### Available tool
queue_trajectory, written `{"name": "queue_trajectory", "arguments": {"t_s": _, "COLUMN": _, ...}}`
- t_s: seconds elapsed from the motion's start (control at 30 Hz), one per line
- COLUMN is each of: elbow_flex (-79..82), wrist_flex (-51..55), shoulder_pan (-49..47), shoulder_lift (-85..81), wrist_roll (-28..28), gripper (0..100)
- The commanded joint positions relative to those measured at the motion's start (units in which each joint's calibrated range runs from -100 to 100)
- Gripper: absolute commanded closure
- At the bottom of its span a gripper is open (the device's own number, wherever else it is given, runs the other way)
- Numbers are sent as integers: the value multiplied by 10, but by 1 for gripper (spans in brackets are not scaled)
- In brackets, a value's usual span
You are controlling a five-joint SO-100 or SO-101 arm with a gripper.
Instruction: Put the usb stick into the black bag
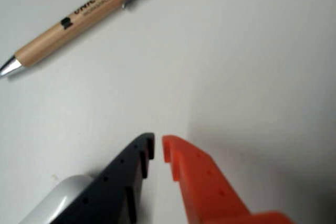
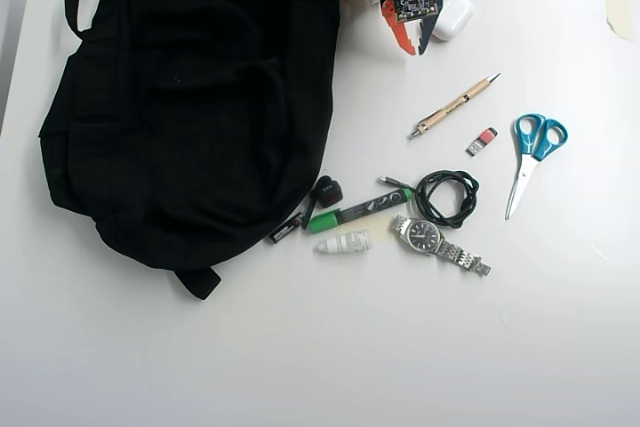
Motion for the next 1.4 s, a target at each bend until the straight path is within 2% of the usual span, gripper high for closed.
{"name": "queue_trajectory", "arguments": {"t_s": 0.0, "elbow_flex": -3, "wrist_flex": 3, "shoulder_pan": -9, "shoulder_lift": -7, "wrist_roll": 4, "gripper": 98}}
{"name": "queue_trajectory", "arguments": {"t_s": 0.2, "elbow_flex": -64, "wrist_flex": -62, "shoulder_pan": 15, "shoulder_lift": 3, "wrist_roll": 40, "gripper": 98}}
{"name": "queue_trajectory", "arguments": {"t_s": 0.53, "elbow_flex": -202, "wrist_flex": 20, "shoulder_pan": 24, "shoulder_lift": 12, "wrist_roll": 87, "gripper": 98}}
{"name": "queue_trajectory", "arguments": {"t_s": 0.67, "elbow_flex": -240, "wrist_flex": 14, "shoulder_pan": 25, "shoulder_lift": 76, "wrist_roll": 110, "gripper": 98}}
{"name": "queue_trajectory", "arguments": {"t_s": 0.83, "elbow_flex": -403, "wrist_flex": 35, "shoulder_pan": 24, "shoulder_lift": 248, "wrist_roll": 122, "gripper": 98}}
{"name": "queue_trajectory", "arguments": {"t_s": 1.0, "elbow_flex": -584, "wrist_flex": 88, "shoulder_pan": 25, "shoulder_lift": 490, "wrist_roll": 117, "gripper": 98}}
{"name": "queue_trajectory", "arguments": {"t_s": 1.17, "elbow_flex": -728, "wrist_flex": 84, "shoulder_pan": 53, "shoulder_lift": 658, "wrist_roll": 109, "gripper": 98}}
{"name": "queue_trajectory", "arguments": {"t_s": 1.37, "elbow_flex": -796, "wrist_flex": 1, "shoulder_pan": 66, "shoulder_lift": 754, "wrist_roll": 13, "gripper": 98}}
